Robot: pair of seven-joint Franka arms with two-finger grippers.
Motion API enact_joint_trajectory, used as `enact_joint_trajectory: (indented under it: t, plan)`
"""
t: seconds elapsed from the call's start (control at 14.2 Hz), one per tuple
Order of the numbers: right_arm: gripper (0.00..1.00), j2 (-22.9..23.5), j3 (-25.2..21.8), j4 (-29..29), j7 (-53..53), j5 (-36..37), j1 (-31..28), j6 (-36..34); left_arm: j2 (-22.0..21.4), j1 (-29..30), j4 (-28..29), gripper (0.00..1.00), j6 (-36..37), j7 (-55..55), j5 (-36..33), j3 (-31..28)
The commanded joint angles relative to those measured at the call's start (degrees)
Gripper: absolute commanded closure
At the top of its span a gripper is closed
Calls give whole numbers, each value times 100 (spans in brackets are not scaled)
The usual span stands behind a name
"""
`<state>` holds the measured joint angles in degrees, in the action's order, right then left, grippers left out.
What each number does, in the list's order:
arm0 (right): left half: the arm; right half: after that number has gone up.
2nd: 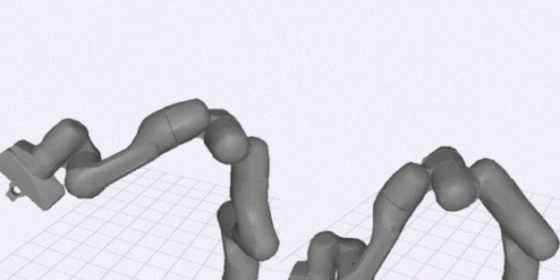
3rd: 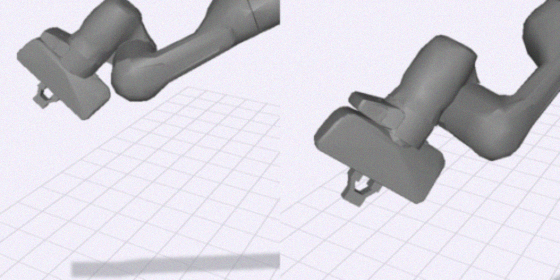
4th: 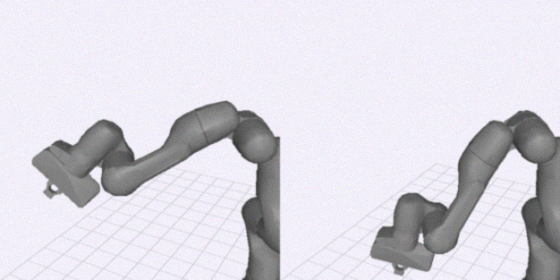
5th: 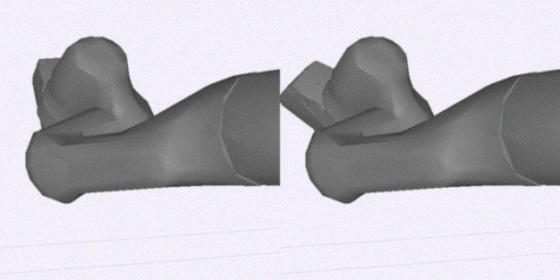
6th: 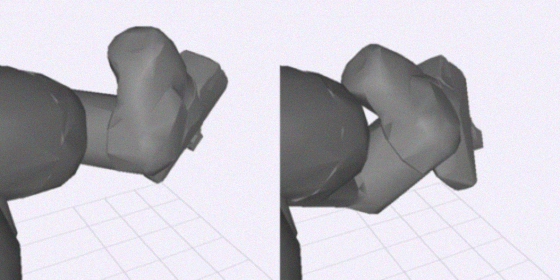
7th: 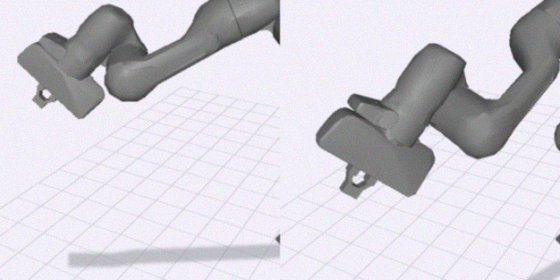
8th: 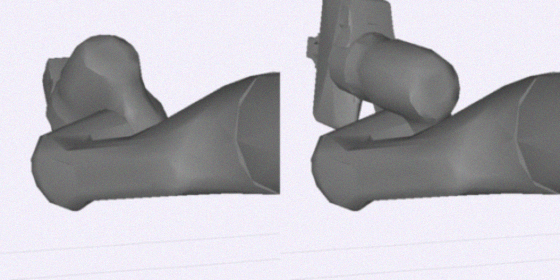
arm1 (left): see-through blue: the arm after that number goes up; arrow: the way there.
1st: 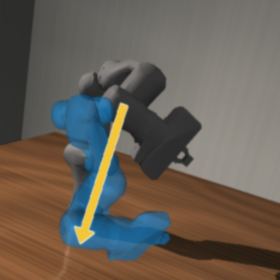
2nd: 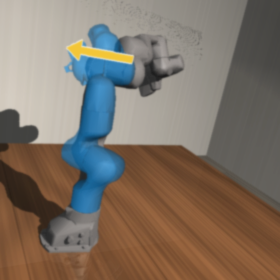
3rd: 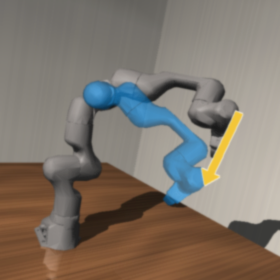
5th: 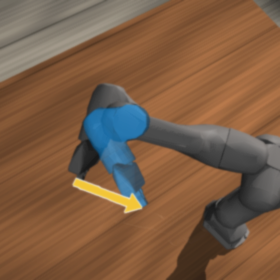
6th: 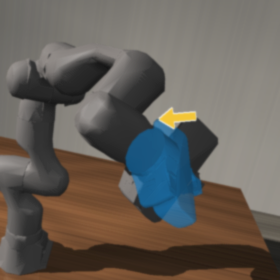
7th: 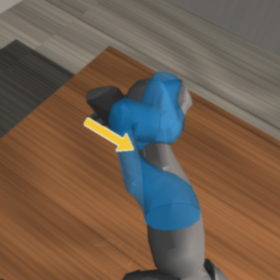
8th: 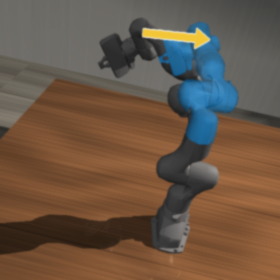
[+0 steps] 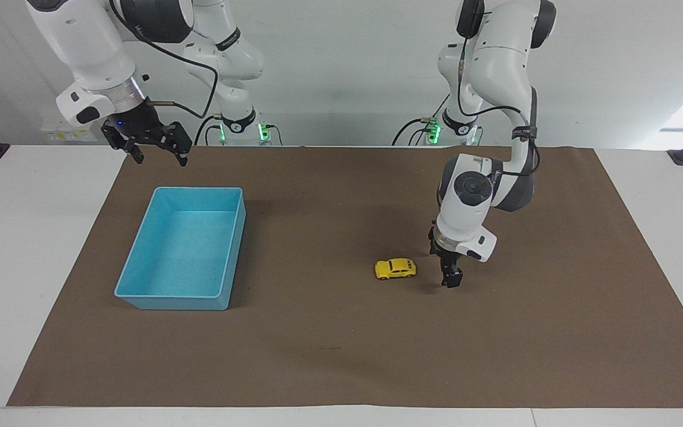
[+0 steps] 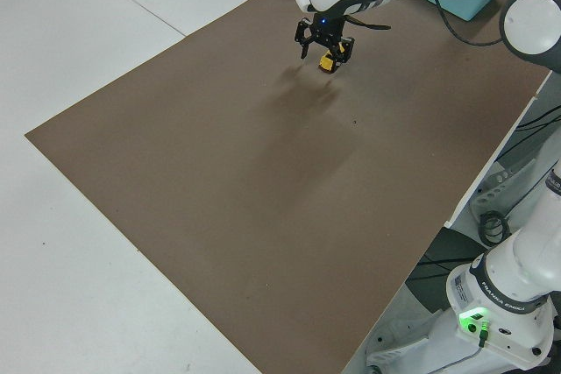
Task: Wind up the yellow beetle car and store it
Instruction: 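Lift the left gripper off the car, letting it roll toward the bin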
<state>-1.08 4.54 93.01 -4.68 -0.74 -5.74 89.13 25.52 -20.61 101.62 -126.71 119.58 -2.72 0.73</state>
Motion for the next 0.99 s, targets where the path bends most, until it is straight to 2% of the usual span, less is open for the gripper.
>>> enact_joint_trajectory:
  t: [0.0, 0.92]
  plan:
    - [0, 38, 47, -81, 72, -40, -85, -62, -126, 39, 113, 0, -29, -31, -115, 33]
    - [0, 38, 47, -81, 72, -40, -85, -62, -152, 48, 7, 0, -29, -31, -106, 33]
